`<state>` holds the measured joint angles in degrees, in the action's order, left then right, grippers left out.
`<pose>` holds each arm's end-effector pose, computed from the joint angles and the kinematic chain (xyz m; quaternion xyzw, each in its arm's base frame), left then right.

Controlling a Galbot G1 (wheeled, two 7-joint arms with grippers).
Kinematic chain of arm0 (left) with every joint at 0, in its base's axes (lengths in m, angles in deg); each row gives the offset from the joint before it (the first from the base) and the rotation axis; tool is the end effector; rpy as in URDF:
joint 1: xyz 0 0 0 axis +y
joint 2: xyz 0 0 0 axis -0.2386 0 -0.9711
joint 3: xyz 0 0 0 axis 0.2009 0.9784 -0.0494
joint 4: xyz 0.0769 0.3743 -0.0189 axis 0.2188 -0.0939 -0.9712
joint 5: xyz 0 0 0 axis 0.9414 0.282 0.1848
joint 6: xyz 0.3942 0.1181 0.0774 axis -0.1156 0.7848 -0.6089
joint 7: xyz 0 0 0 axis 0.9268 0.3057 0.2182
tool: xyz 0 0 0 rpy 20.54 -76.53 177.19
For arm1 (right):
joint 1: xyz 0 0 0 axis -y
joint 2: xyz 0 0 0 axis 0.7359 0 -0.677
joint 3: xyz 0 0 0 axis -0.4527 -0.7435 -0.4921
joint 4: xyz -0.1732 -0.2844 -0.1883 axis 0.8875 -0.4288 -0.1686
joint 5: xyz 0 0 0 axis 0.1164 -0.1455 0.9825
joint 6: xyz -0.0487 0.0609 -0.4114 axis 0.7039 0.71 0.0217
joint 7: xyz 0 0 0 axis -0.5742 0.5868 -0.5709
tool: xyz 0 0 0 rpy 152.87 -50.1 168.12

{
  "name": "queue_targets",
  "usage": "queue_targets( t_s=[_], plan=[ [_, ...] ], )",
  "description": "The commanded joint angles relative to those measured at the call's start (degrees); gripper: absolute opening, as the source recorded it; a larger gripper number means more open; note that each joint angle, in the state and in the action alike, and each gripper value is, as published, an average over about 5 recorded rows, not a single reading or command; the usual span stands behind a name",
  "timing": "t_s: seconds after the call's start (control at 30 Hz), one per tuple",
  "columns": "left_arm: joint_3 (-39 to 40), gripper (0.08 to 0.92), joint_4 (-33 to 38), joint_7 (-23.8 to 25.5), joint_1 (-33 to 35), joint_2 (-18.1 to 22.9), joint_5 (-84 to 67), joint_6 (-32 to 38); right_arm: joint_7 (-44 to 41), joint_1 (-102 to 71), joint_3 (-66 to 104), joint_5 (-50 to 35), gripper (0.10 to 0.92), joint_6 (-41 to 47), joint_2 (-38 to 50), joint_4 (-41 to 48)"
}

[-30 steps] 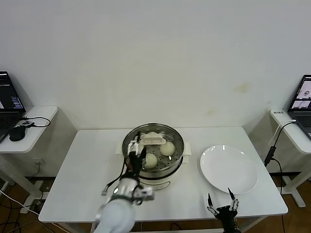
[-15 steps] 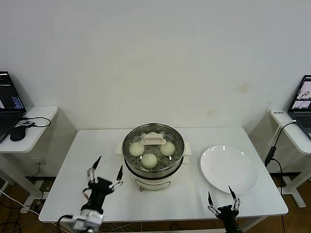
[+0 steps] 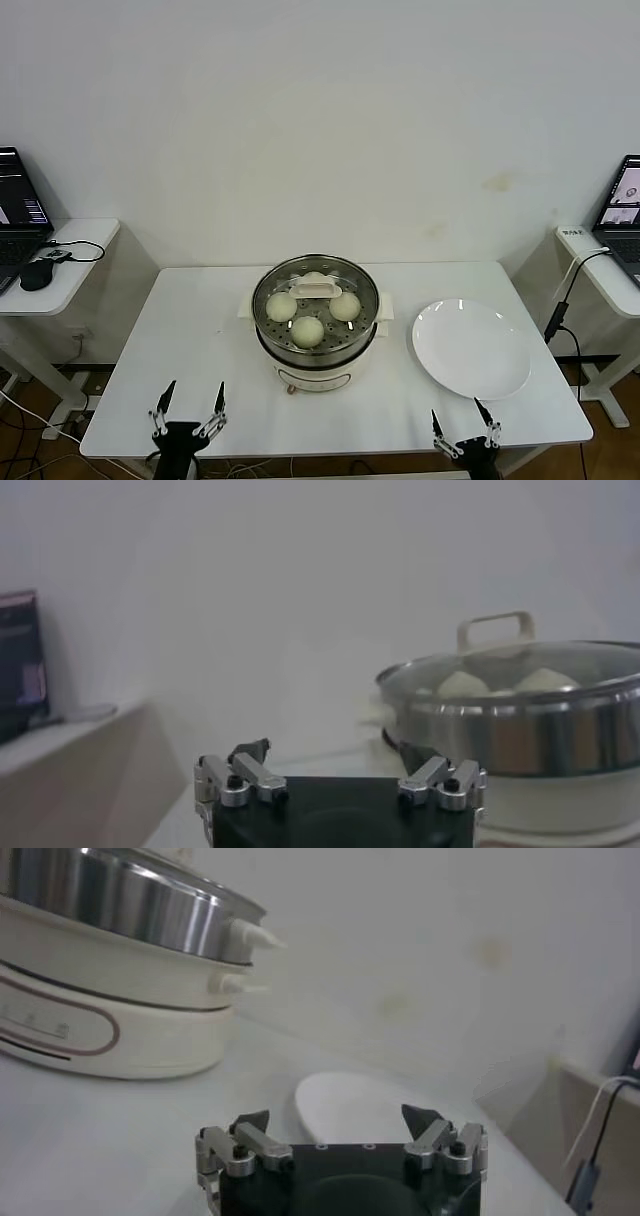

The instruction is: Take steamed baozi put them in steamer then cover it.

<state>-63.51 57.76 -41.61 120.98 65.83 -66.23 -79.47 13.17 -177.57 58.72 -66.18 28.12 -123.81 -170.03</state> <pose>0.1397 0.0390 -0.3707 0.0100 -0.9979 -0.0373 0.0528 0.1371 -0.0983 -0.4563 0.0517 -0.9862 0.1414 0.0691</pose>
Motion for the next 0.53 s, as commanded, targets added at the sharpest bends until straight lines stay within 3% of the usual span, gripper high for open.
queue_targets(
  t_s=[0.03, 0.33, 0.53],
  plan=[
    [-1.5, 0.823, -2.0, 0.6, 6.1, 2.9, -4.4, 5.3, -2.6, -2.5, -1.8, -8.3, 0.823, 3.4, 2.1, -2.7],
    [-0.8, 0.823, -2.5, 0.3, 5.0, 4.9, -5.4, 3.4, -4.6, -3.3, -2.9, -14.0, 0.823, 8.1, 3.3, -5.5],
    [-0.2, 0.823, -1.7, 0.4, 4.7, 5.6, -5.0, 2.1, -4.8, -3.3, -3.2, -13.3, 0.823, 8.2, 2.9, -5.7]
  ],
)
